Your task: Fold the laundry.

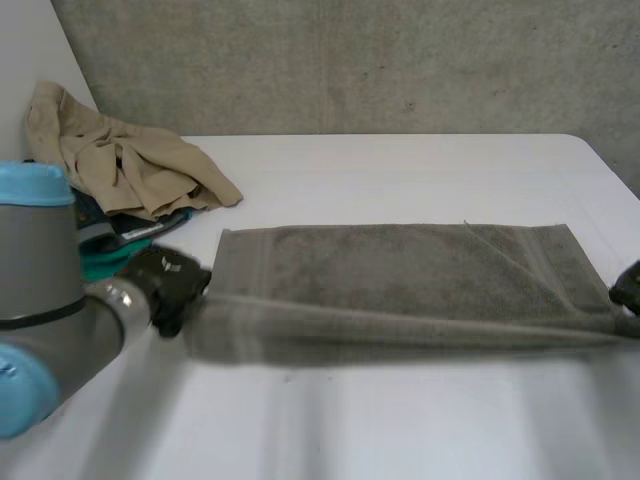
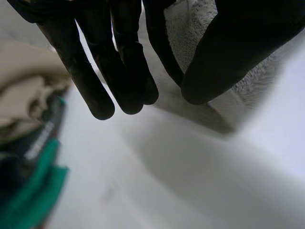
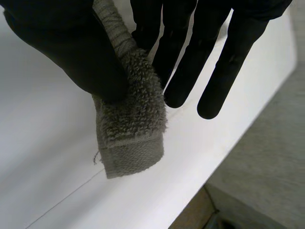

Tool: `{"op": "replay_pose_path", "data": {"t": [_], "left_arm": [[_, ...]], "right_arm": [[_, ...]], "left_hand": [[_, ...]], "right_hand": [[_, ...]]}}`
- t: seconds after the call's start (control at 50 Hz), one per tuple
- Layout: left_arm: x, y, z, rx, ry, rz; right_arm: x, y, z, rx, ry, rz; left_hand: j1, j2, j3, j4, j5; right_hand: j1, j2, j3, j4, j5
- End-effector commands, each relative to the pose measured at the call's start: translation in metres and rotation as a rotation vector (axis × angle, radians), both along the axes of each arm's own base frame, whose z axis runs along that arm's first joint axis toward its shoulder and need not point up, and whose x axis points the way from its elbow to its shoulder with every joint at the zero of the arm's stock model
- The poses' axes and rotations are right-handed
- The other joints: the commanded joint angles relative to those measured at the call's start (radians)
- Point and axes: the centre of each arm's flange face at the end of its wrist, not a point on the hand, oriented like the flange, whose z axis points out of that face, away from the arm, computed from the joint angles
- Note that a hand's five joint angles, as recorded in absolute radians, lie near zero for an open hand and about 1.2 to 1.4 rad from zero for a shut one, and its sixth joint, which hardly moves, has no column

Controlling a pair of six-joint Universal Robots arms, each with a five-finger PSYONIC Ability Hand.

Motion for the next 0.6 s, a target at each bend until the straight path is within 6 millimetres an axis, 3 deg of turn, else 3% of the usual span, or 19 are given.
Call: {"op": "replay_pose_path", "data": {"t": [0.02,0.1,0.22,0.34,0.5,0.56,0.58,0.6], "left_arm": [[-0.037,-0.064,-0.013,-0.176,0.135,0.014],[-0.045,-0.09,-0.023,-0.257,0.158,0.063],[-0.056,-0.118,-0.02,-0.4,0.203,0.103],[-0.067,-0.137,-0.021,-0.485,0.242,0.105],[-0.076,-0.15,-0.037,-0.498,0.248,0.096],[-0.078,-0.154,-0.034,-0.52,0.26,0.095],[-0.079,-0.154,-0.033,-0.526,0.264,0.092],[-0.08,-0.155,-0.032,-0.533,0.269,0.089]], "right_arm": [[0.029,-0.053,-0.009,-0.142,-0.149,-0.018],[0.049,-0.065,-0.022,-0.141,-0.172,0.019],[0.065,-0.088,-0.021,-0.283,-0.225,0.045],[0.069,-0.12,-0.023,-0.447,-0.243,0.039],[0.065,-0.142,-0.041,-0.478,-0.208,-0.023],[0.067,-0.147,-0.04,-0.5,-0.219,-0.02],[0.068,-0.149,-0.037,-0.522,-0.225,-0.018],[0.069,-0.15,-0.037,-0.532,-0.226,-0.017]], "left_hand": [[0.288,0.197,0.2,0.194,0.218],[0.288,0.197,0.2,0.194,0.218],[0.288,0.197,0.2,0.194,0.218],[0.288,0.197,0.2,0.194,0.218],[0.288,0.197,0.2,0.194,0.218],[0.288,0.197,0.2,0.194,0.218],[0.288,0.197,0.2,0.194,0.218],[0.288,0.197,0.2,0.194,0.218]], "right_hand": [[0.276,0.218,0.203,0.198,0.221],[0.276,0.218,0.203,0.198,0.221],[0.276,0.218,0.203,0.198,0.221],[0.276,0.218,0.203,0.198,0.221],[0.26,0.202,0.187,0.182,0.205],[-0.185,-0.243,-0.258,-0.263,-0.24],[-0.649,-0.706,-0.722,-0.727,-0.704],[-0.906,-0.964,-0.98,-0.984,-0.961]]}}
